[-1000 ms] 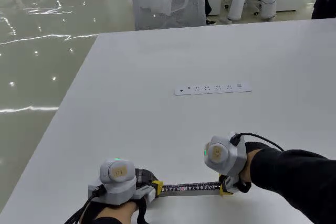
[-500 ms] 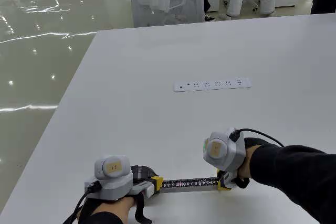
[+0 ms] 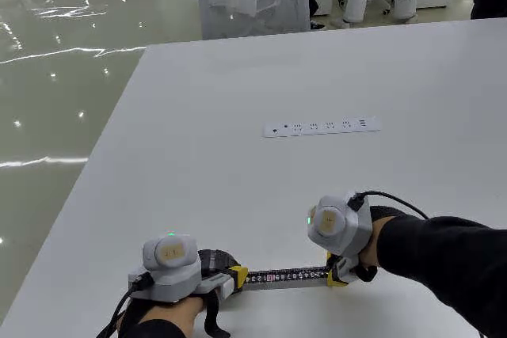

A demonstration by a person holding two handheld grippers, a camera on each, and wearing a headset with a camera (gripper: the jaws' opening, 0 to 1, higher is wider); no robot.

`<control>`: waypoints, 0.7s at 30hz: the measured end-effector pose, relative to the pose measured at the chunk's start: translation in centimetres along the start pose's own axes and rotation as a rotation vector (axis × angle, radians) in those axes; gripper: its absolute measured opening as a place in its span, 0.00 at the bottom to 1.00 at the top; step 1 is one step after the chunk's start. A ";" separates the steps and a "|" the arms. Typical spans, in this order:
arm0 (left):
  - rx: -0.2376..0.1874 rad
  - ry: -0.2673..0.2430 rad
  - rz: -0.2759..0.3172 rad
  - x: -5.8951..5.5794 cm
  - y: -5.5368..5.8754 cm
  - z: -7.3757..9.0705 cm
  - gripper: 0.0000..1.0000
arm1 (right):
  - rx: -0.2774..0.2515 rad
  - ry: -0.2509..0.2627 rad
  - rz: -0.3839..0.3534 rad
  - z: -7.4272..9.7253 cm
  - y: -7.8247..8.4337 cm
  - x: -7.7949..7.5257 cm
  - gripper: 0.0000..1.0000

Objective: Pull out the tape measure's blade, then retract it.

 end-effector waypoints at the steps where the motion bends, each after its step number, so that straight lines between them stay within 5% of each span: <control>1: 0.000 0.001 0.000 0.0 0.0 0.0 0.60 | -0.002 0.000 -0.001 0.0 0.0 0.0 0.08; 21: 0.014 0.017 -0.018 0.0 0.1 0.0 0.60 | -0.045 -0.007 0.034 -0.2 -0.9 0.0 0.09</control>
Point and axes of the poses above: the centre of the closed fingertips' face, and the gripper's own axes: z roughly backward along the fingers, x roughly to its left, y roughly out of its underside, the point moved 4 cm from there along z, roughly backward along the fingers, and after that the axes turned 13 degrees about y, right-handed, at the moved point
